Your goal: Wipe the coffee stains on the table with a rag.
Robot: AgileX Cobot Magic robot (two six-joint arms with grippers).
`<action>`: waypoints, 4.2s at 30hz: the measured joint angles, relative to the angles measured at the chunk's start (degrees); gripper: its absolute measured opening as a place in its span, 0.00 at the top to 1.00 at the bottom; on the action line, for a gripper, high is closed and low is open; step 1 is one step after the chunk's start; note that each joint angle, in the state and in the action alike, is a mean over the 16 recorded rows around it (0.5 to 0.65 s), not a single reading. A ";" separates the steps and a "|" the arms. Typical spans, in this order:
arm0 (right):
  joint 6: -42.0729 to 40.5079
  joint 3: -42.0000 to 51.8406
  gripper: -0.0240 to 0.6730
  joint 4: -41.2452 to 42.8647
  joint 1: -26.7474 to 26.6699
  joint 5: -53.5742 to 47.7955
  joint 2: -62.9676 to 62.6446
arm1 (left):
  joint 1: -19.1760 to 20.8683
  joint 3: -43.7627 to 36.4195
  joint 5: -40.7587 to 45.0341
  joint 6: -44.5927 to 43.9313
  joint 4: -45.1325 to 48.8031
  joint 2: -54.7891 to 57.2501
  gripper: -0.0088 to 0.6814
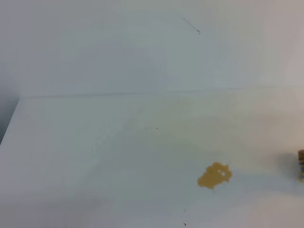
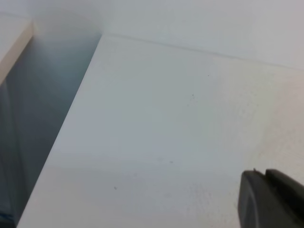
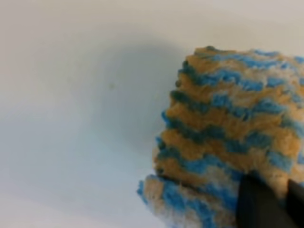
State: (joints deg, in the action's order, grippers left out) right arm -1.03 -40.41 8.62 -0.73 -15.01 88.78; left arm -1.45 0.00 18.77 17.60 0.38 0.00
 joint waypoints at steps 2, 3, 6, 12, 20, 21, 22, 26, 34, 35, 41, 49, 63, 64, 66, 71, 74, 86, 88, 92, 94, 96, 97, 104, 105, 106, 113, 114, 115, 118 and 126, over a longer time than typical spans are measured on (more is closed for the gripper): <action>1.24 1.52 0.97 0.48 0.50 2.03 0.65 | 0.00 0.00 0.00 0.00 0.00 0.00 0.99; 1.64 2.23 0.97 0.48 0.61 3.03 1.06 | 0.00 0.00 0.00 0.00 0.00 0.00 0.99; 2.33 3.98 0.97 0.14 0.25 5.84 2.57 | 0.00 0.00 0.00 0.00 0.00 0.00 0.99; 3.94 5.36 0.97 -0.90 -3.32 10.93 6.92 | 0.00 0.00 0.00 -0.04 0.00 0.00 0.99; 7.27 2.16 0.97 -2.13 -13.14 13.73 14.56 | 0.00 0.00 0.00 -0.10 0.00 0.00 0.99; 7.65 1.35 0.97 -2.16 -14.61 13.61 15.41 | 0.00 0.00 0.00 -0.11 0.00 0.00 0.99; 8.04 0.45 0.97 -2.18 -16.07 13.34 16.20 | 0.00 0.00 0.00 -0.12 0.00 0.00 0.99; 9.47 -3.85 0.97 -2.16 -21.49 10.58 18.66 | 0.00 0.00 0.00 -0.13 0.00 0.00 0.99; 10.09 -12.17 0.97 -2.62 -28.96 2.23 19.97 | 0.00 0.00 0.00 -0.08 0.00 0.00 0.99; 10.09 -12.85 0.97 -2.72 -29.69 1.40 19.91 | 0.00 0.00 0.00 -0.08 0.00 0.00 0.99; 10.09 -15.15 0.97 -3.44 -33.72 -2.30 19.62 | 0.00 0.00 0.00 -0.02 0.00 0.00 0.99; 11.33 -14.30 0.97 -1.61 -37.77 -4.82 19.37 | 0.00 0.00 0.00 0.02 0.00 0.00 0.99; 19.58 -4.22 0.97 8.84 -27.02 -2.95 13.46 | 0.00 0.00 0.00 -0.03 0.00 0.00 0.99; 19.92 -3.64 0.97 9.28 -25.87 -2.77 12.71 | 0.00 0.00 0.00 -0.03 0.00 0.00 0.99; 20.41 -2.73 0.97 9.86 -23.85 -2.56 11.27 | 0.00 0.00 0.00 -0.04 0.00 0.00 0.99; 19.76 -1.57 0.97 9.08 -21.04 -3.00 8.46 | 0.00 0.00 0.00 -0.06 0.00 0.00 0.99; 18.92 -1.05 0.97 7.84 -21.39 -3.30 7.46 | 0.00 0.00 0.00 -0.06 0.00 0.00 0.99; 16.28 -0.45 0.97 0.74 -33.60 -0.25 6.83 | 0.00 0.00 0.00 -0.02 0.00 0.00 0.99; 16.31 -1.74 0.97 0.13 -35.63 0.57 6.82 | 0.00 0.00 0.00 -0.01 0.00 0.00 0.99; 16.33 -5.79 0.97 0.27 -38.62 1.94 6.83 | 0.00 0.00 0.00 0.00 0.00 0.00 0.99; 16.34 -8.29 0.97 0.86 -39.36 2.34 6.91 | 0.00 0.00 0.00 0.01 0.00 0.00 0.99; 16.36 -10.94 0.97 1.60 -39.55 2.37 7.10 | 0.00 0.00 0.00 0.01 0.00 0.00 0.99; 16.37 -12.27 0.97 1.99 -39.45 2.22 7.24 | 0.00 0.00 0.00 0.00 0.00 0.00 0.99; 16.70 -19.09 0.97 4.62 -37.36 0.73 9.96 | 0.00 0.00 0.00 -0.02 0.00 0.00 0.99; 16.92 -19.58 0.97 4.86 -37.04 0.58 10.60 | 0.00 0.00 0.00 -0.03 0.00 0.00 0.99; 17.22 -19.96 0.96 4.98 -36.72 0.45 11.26 | 0.00 0.00 0.00 -0.04 0.00 0.00 0.99; 19.97 -20.78 0.81 4.74 -35.34 0.43 16.01 | 0.00 0.00 0.00 -0.09 0.00 0.00 0.99; 20.39 -20.88 0.77 4.70 -35.28 0.41 16.55 | 0.00 0.00 0.00 -0.10 0.00 0.00 0.99; 20.81 -21.04 0.72 4.66 -35.24 0.30 17.01 | 0.00 0.00 0.00 -0.11 0.00 0.00 0.99; 22.02 -22.05 0.58 4.62 -35.22 -0.67 17.80 | 0.00 0.00 0.00 -0.12 0.00 0.00 0.99; 23.89 -29.10 0.29 10.16 -35.22 -8.94 13.72 | 0.00 0.00 0.00 -0.12 0.00 0.00 0.99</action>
State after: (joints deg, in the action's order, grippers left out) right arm 22.86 -69.51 18.78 -35.95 -23.95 102.50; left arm -1.45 0.00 18.77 17.48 0.38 0.00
